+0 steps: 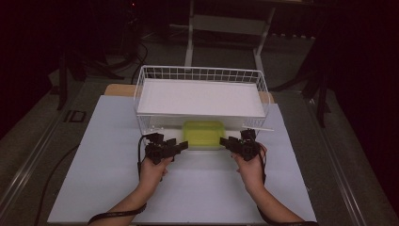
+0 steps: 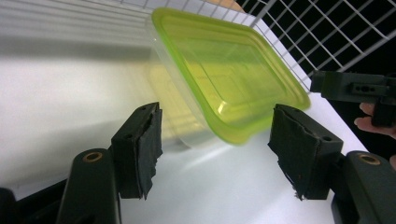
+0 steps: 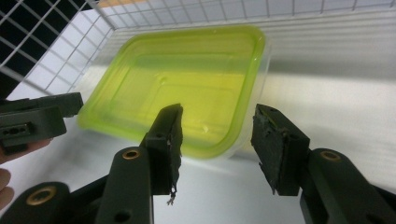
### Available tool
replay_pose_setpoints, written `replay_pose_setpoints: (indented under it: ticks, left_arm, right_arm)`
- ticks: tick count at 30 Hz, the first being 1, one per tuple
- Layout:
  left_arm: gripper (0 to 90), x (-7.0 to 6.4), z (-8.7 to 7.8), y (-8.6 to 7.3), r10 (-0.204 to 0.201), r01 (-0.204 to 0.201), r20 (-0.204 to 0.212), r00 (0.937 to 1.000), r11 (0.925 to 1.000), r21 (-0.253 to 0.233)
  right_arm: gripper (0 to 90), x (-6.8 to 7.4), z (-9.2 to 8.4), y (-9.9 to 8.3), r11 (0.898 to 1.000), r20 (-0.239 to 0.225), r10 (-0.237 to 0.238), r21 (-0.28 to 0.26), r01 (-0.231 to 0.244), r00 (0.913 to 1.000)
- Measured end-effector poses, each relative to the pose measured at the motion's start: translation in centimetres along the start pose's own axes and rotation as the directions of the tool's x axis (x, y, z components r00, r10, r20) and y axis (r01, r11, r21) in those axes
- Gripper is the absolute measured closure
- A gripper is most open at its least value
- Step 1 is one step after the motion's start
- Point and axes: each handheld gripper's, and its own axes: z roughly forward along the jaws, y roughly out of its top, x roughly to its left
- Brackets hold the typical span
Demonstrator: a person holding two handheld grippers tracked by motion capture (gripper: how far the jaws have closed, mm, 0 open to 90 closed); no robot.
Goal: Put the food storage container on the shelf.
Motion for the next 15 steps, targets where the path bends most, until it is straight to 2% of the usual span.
replay_pose_setpoints:
  ticks: [2,5,7,8,10,13,15]
  left_arm:
    - [34.0,-0.3,-0.7,-0.4,0.033,-0.033,-0.009,0.9994,0.9994,-0.006]
    - [28.7,-0.5,-1.6,-0.8,0.066,-0.065,0.023,0.9976,0.9976,-0.025]
    - [28.2,-0.6,-2.3,-0.9,0.067,-0.066,0.043,0.9968,0.9971,-0.039]
    - [25.9,-0.7,-2.8,-1.0,0.076,-0.074,0.044,0.9962,0.9963,-0.044]
    - [24.3,-0.6,-3.5,-1.2,0.086,-0.083,0.048,0.9952,0.9946,-0.063]
    - [15.7,-0.6,-4.5,-1.6,0.136,-0.131,0.066,0.9885,0.9882,-0.08]
    - [14.1,-0.8,-5.1,-1.8,0.178,-0.172,0.071,0.9815,0.9824,-0.072]
  right_arm:
    - [53.3,0.2,-0.4,-0.3,1.0,-0.01,0.001,0.001,-0.001,1.0]
    - [54.5,0.6,-0.8,-0.7,1.0,-0.033,0.007,0.007,-0.006,0.9994]
    - [55.0,0.9,-1.0,-1.0,1.0,-0.044,-0.004,0.009,0.004,0.999]
    - [58.9,1.4,-1.0,-1.6,1.0,-0.05,-0.014,0.023,0.016,0.9986]
    - [59.9,1.5,-0.9,-1.8,0.999,-0.051,-0.018,0.03,0.02,0.9985]
    - [69.7,2.1,-0.4,-2.6,0.997,-0.044,-0.037,0.062,0.04,0.9983]
    - [78.2,2.4,0.1,-2.9,0.995,-0.047,-0.044,0.083,0.048,0.9979]
